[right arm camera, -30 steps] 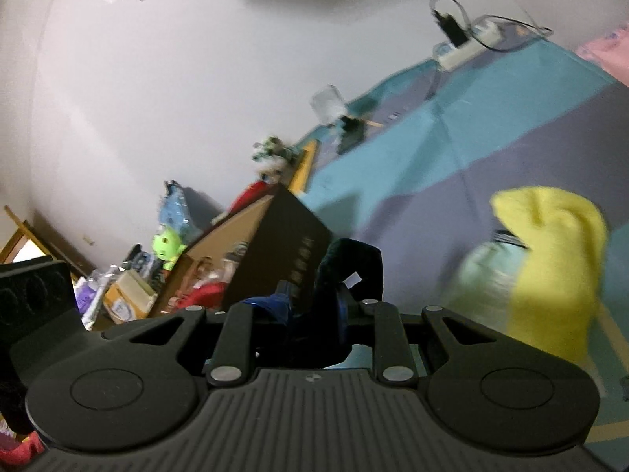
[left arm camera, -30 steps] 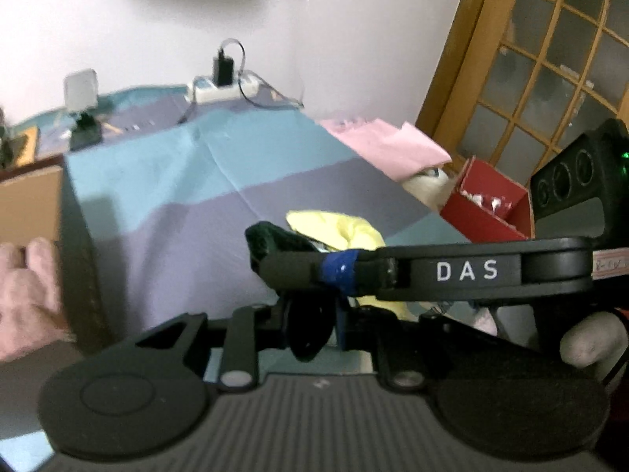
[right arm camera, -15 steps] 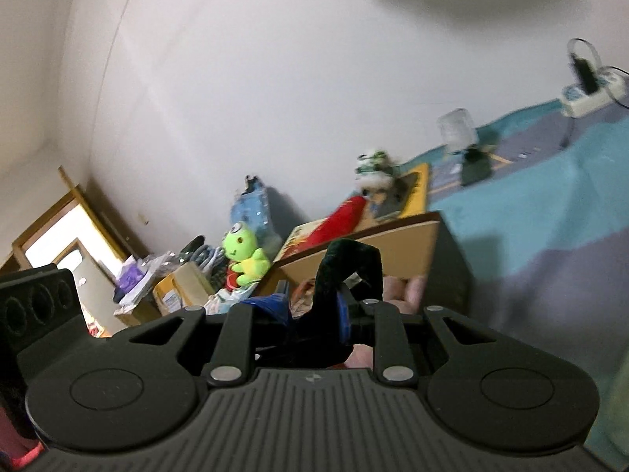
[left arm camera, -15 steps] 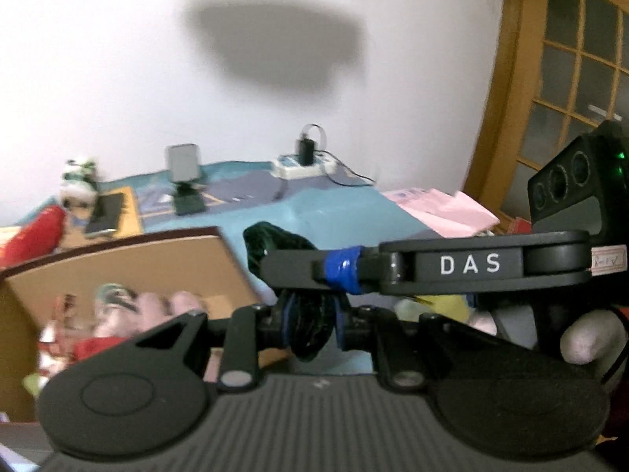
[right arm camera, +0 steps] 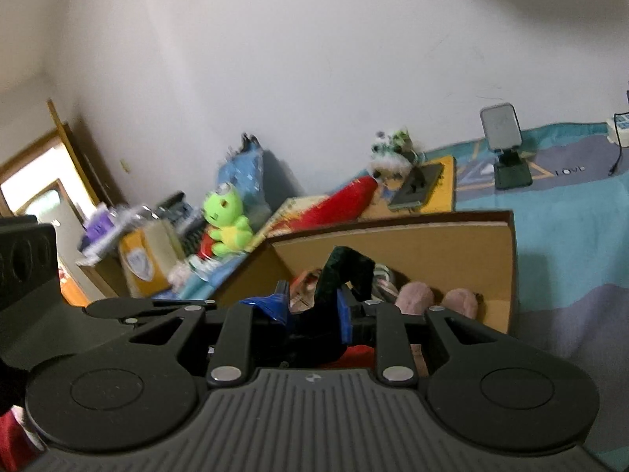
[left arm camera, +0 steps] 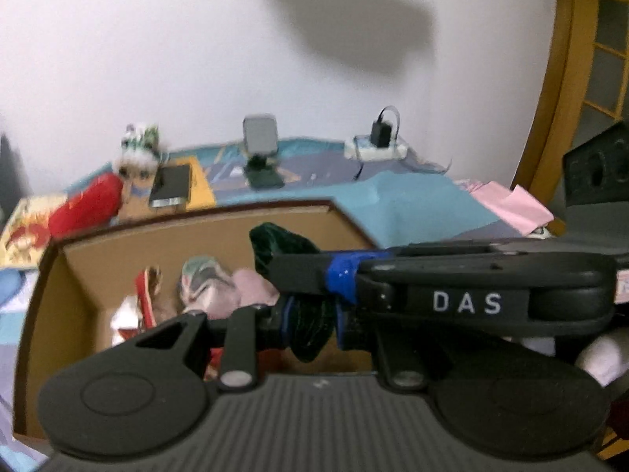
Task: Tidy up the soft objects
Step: 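Carry the black cloth into the brown box and open the right gripper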
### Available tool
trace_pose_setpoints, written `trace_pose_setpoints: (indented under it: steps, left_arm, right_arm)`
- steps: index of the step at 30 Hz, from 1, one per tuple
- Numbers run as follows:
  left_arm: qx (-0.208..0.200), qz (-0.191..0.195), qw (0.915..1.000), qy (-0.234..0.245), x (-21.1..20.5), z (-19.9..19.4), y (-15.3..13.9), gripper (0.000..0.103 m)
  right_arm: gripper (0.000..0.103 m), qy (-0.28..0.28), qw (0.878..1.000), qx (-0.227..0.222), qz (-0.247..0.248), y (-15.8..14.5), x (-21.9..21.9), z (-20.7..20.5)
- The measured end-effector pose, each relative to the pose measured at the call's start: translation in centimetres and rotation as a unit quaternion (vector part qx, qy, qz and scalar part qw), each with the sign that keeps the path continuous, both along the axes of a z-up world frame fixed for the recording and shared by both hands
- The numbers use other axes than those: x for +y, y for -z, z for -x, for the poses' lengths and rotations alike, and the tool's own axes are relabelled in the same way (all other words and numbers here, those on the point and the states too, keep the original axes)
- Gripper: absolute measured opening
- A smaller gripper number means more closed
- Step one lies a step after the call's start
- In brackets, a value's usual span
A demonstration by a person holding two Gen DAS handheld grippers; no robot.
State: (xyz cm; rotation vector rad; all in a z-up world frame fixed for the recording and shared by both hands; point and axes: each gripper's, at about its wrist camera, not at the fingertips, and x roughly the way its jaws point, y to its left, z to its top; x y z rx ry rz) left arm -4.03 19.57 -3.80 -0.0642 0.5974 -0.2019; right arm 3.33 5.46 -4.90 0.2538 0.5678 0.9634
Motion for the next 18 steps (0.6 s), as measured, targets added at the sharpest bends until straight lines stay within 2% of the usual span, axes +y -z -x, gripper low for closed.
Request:
trace_pose_setpoints:
  steps: [5,7,8,9,18]
  left_arm:
    - [0.042,0.005,0.9991,-0.003,1.7,-1.4,2.3,0.016]
    - [0.051,0.005,0.9987,-0.003,2.1,-1.7,2.9,0.035]
    - [0.052,0.006,0.9986,-0.004,2.2,-1.7,3.1,0.052]
    - [0.05,0.006,0.9987,-0.005,2.3,-1.6,3.2,0.055]
    - [0.06,0.001,0.9982,-0.007,2.3,-1.4,3.3,0.058]
  right_arm:
    - [0.008,0.023,0.999,0.01,0.045,1.4,1.9,-0.5]
    - [0.008,0.032,0.998,0.016,0.056,1.8,2.1,-0.6]
    - [0.008,0.036,0.997,0.02,0.059,1.9,2.0,-0.6]
    - [0.009,0.039,0.997,0.025,0.06,2.0,2.1,-0.6]
    - [0.009,0.059,0.995,0.043,0.063,2.3,1.4,-0.2]
